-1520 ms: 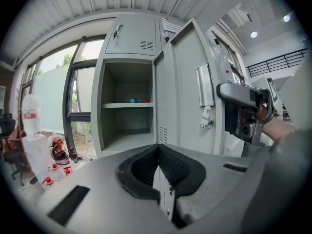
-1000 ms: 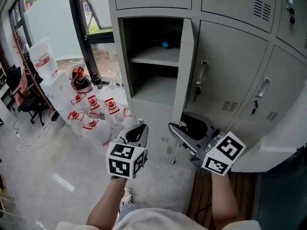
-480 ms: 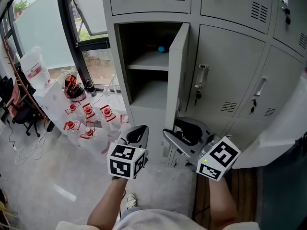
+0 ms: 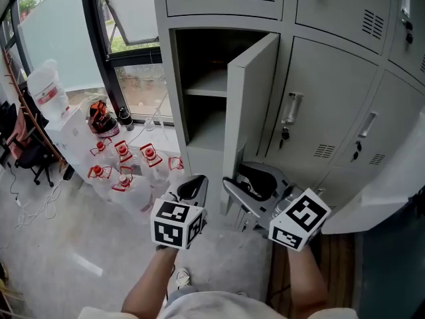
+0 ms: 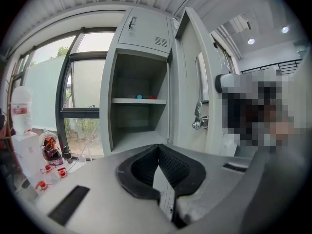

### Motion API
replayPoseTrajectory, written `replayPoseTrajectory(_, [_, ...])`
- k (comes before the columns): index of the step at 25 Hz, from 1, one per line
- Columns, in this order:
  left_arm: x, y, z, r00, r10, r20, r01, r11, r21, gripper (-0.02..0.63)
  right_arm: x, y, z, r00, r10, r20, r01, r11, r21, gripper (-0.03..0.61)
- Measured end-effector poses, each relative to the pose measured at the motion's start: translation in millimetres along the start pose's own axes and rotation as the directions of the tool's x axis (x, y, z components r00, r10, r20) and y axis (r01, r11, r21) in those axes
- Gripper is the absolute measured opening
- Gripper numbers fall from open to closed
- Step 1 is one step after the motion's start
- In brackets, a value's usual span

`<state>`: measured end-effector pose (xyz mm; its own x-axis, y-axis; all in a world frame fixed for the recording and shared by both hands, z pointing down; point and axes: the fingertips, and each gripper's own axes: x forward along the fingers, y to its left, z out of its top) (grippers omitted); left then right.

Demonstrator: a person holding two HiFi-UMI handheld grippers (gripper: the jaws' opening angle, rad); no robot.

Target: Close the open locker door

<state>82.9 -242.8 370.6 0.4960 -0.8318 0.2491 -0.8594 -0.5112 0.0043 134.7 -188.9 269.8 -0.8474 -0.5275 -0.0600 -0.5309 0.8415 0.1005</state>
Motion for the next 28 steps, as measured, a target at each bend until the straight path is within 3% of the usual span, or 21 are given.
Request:
replayPoseTrajectory(12, [-3, 44, -6, 1.000, 0.002, -0.001, -0.002, 1.000, -0.022, 0.006, 50, -1, -3, 1.000, -0.012, -0.009, 0.012, 1.000, 0.025, 0.137])
replayPoseTrajectory(28, [3, 122, 1, 1.000, -0.028, 0.011, 0.028, 1.000, -0.011, 0.006, 115, -18, -8, 0.982, -0.187, -0.021, 0.187, 0.982, -0.002, 0.135])
